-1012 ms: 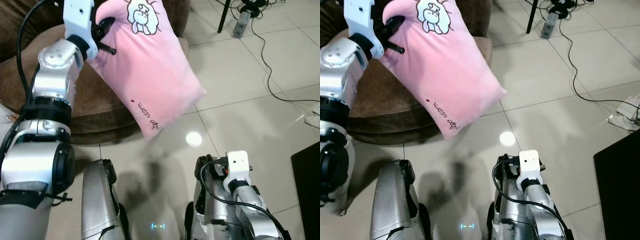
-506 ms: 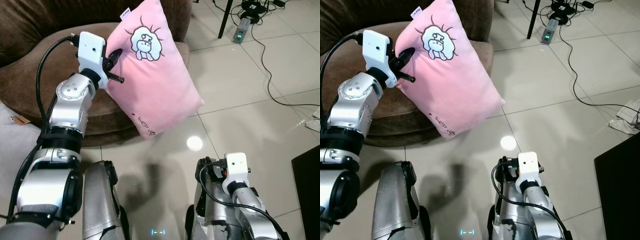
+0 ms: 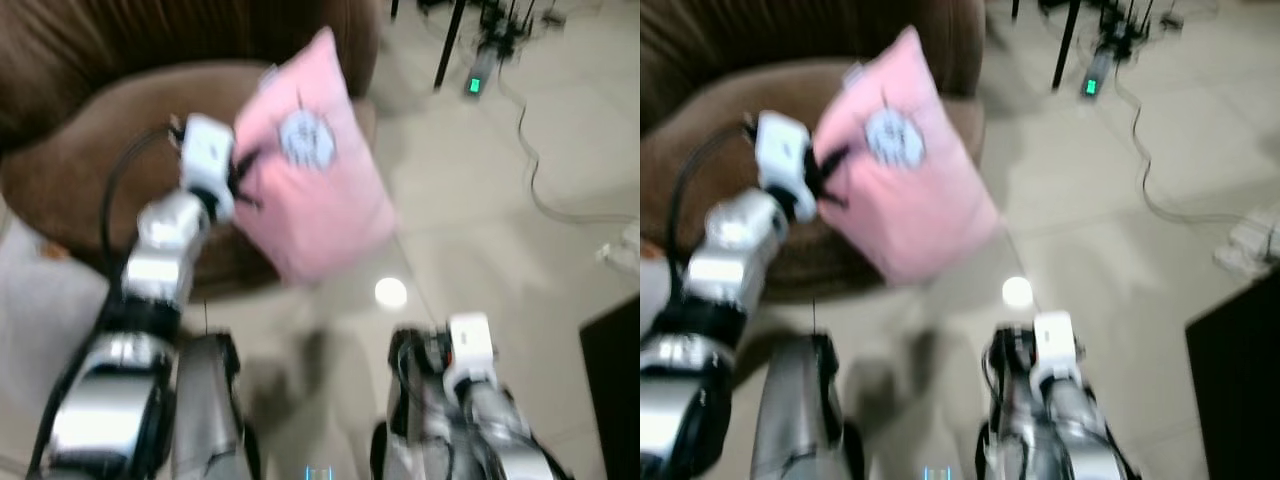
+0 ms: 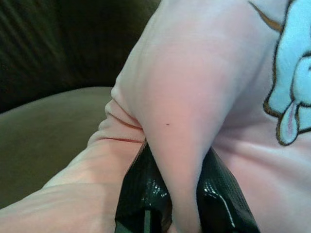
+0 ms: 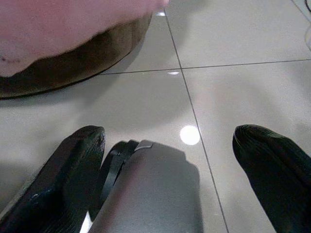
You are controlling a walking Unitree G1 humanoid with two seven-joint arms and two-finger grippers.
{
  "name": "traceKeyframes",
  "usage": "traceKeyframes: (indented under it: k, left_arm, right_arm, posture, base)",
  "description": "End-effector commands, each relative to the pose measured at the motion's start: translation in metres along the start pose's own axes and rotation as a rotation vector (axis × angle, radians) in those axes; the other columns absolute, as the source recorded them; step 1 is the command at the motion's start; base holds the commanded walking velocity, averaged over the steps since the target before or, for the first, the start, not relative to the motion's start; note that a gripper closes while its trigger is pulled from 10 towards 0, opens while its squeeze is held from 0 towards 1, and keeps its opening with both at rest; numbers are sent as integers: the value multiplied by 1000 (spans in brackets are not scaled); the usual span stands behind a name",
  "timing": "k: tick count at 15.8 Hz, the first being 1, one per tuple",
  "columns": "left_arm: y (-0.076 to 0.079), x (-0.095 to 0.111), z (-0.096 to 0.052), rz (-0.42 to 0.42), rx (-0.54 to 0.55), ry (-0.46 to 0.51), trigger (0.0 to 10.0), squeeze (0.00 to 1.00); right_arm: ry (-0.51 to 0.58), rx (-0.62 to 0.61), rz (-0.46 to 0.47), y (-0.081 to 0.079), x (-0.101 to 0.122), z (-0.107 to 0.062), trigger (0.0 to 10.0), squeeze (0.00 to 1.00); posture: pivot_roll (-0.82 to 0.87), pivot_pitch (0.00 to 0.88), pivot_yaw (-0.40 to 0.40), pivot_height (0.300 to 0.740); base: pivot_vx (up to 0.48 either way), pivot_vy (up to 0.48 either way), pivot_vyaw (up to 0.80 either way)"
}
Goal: Move the pillow to the sofa from floor
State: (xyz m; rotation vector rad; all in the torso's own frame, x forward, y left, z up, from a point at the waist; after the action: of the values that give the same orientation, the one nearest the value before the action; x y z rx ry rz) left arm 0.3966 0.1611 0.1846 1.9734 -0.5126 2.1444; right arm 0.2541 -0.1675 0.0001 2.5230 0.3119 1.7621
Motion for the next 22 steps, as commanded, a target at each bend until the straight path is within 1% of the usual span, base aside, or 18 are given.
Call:
traceKeyframes:
  k: [1,3,5,7,10,15,16,19,22]
  left_arm:
    - [3,-6,-1,6,-15,-22,0,0]
    - [5,-14,-2,-40,-5,-34,0,0]
    - [10,-18,-3,-25,-18,-44,0,0]
    - [14,-24,-5,-28,-22,-55,0,0]
    - [19,-30,-6,-26,-29,-68,0,0]
    - [21,-29,-4,-8,-38,-63,0,0]
    - [21,-29,-4,-6,-39,-63,0,0]
    - [23,-33,-5,5,-48,-75,0,0]
    - [24,-34,-5,9,-54,-78,0,0]
  right_arm:
    - [-22,-7,12,2,-5,-2,10000,0]
    - [-19,-13,15,3,-5,-2,10000,0]
    - [-19,-11,16,2,-5,-2,10000,0]
    - [-29,-12,22,2,-7,-3,10000,0]
    - [-27,-3,24,-2,-7,-3,10000,0]
    - [-23,-1,25,-3,-5,-2,10000,0]
    - [-23,-4,26,-3,-5,-2,10000,0]
    - [-25,-13,32,-3,-6,-1,10000,0]
    - [-35,-19,36,-2,-9,-2,10000,0]
  posture:
    - [-103,157,-17,536]
    - [-108,160,-17,566]
    - [-108,160,-18,581]
    - [-111,164,-22,611]
    - [-113,166,-26,641]
    - [-119,159,-19,696]
    - [-119,159,-19,701]
    - [-123,158,-11,731]
    - [-125,151,-13,740]
  base:
    - [0,0,0]
    - [0,0,0]
    - [0,0,0]
    - [0,0,0]
    - [0,0,0]
    - [0,0,0]
    - [0,0,0]
    - [0,0,0]
    - [0,0,0]
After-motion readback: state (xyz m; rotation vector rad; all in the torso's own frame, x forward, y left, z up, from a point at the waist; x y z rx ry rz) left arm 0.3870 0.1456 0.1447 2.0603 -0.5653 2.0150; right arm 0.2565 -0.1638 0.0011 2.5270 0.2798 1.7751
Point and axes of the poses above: a point about 5 cm out from each wrist's last joint towards the gripper, its own z axis pointing out of the wrist towards the gripper, its own x axis along the axis of the wrist's last joint, y = z × x, the point moved 2 cm from there along z, pointing out of the wrist towards the gripper, and after that the axes turned 5 degrees about -z, right-handed, at the moved point
